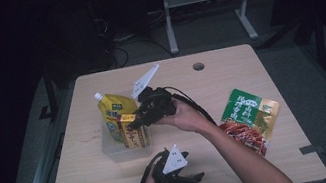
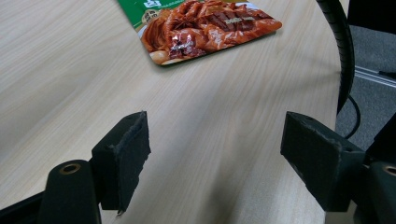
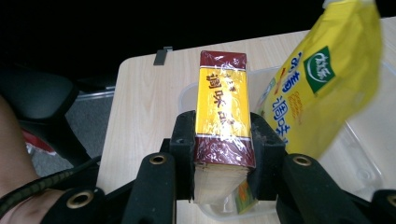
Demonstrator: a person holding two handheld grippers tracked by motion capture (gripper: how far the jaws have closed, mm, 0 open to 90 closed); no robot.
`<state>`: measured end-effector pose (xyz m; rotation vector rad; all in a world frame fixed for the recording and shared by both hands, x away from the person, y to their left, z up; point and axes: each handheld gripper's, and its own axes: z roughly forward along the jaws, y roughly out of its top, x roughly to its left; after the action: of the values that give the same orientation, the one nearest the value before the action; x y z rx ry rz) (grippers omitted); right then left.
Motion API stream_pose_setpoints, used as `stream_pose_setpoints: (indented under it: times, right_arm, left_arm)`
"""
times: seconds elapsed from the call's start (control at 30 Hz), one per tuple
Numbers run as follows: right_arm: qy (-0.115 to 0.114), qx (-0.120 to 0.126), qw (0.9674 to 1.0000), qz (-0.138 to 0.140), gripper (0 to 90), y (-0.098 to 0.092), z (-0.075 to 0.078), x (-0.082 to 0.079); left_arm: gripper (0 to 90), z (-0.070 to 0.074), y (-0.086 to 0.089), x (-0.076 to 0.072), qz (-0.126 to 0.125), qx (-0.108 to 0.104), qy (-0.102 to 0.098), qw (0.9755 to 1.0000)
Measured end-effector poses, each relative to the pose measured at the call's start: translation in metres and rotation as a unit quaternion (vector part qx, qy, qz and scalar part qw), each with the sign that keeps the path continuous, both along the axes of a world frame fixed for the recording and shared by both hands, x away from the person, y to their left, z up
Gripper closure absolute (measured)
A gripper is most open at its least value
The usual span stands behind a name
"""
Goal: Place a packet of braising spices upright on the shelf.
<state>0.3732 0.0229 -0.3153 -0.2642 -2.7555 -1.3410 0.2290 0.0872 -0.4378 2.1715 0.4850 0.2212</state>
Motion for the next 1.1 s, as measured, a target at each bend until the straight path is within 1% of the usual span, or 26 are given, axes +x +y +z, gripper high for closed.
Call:
stream_pose_setpoints:
  times: [0.13,0.2,0.23,0.5,0.57,0.6,0.63,0.67,0.7,0.73,0.77,0.87,0.9,1.0,1.03,1.1]
  right_arm:
    - [-0.007,-0.005,0.9999,0.008,67.0,0.011,-0.003,0.000]
    - [-0.008,-0.008,0.9999,0.009,67.0,0.013,-0.004,0.000]
    - [-0.012,-0.011,0.9998,0.013,67.0,0.017,-0.007,0.000]
    - [-0.016,-0.028,0.9993,0.020,66.9,0.029,-0.017,-0.001]
    - [-0.013,-0.032,0.9992,0.020,66.8,0.031,-0.022,0.000]
    - [-0.013,-0.032,0.9992,0.020,66.8,0.031,-0.022,0.000]
    - [-0.012,-0.033,0.9992,0.022,66.7,0.032,-0.024,0.000]
    - [-0.011,-0.040,0.9989,0.022,66.6,0.033,-0.027,0.001]
    - [-0.011,-0.043,0.9988,0.022,66.6,0.033,-0.028,0.002]
    - [-0.011,-0.043,0.9988,0.022,66.6,0.033,-0.028,0.002]
    - [-0.007,-0.043,0.9988,0.021,66.4,0.034,-0.031,0.002]
    - [-0.005,-0.047,0.9986,0.022,66.4,0.035,-0.033,0.002]
    - [-0.006,-0.051,0.9985,0.020,66.2,0.036,-0.036,0.002]
    - [-0.006,-0.055,0.9982,0.023,65.6,0.039,-0.040,0.000]
    - [-0.006,-0.057,0.9981,0.024,65.4,0.039,-0.041,0.000]
    - [-0.001,-0.061,0.9978,0.025,64.8,0.041,-0.044,-0.001]
  left_arm:
    - [23.1,0.000,0.000,0.000,0.001,-0.003,0.004,1.0000]
    - [23.1,0.000,0.000,0.000,0.000,-0.003,0.003,1.0000]
    - [23.1,0.000,0.000,0.000,-0.001,-0.005,0.001,1.0000]
    - [23.1,-0.001,-0.001,0.000,-0.003,-0.006,0.003,1.0000]
    - [23.1,-0.001,-0.001,0.001,-0.006,-0.002,0.000,1.0000]
    - [23.1,-0.001,-0.001,0.001,-0.006,-0.002,0.000,1.0000]
    - [23.1,-0.001,-0.001,0.000,-0.006,-0.001,0.000,1.0000]
    - [23.1,-0.001,-0.001,0.000,-0.005,-0.001,0.004,1.0000]
    - [23.1,-0.001,-0.001,0.000,-0.006,-0.001,0.003,1.0000]
    - [23.1,-0.001,-0.001,0.000,-0.006,-0.001,0.003,1.0000]
    - [23.1,-0.001,-0.001,0.000,-0.007,-0.001,0.001,1.0000]
    - [23.1,-0.001,0.000,0.001,-0.008,0.001,-0.004,1.0000]
    - [23.1,-0.001,-0.001,0.000,-0.006,0.002,0.001,1.0000]
    - [23.1,-0.002,-0.001,0.000,-0.008,-0.002,0.000,1.0000]
    - [23.1,-0.002,-0.002,-0.001,-0.006,-0.004,0.005,1.0000]
    - [23.1,-0.002,-0.002,-0.001,-0.006,-0.003,0.006,1.0000]
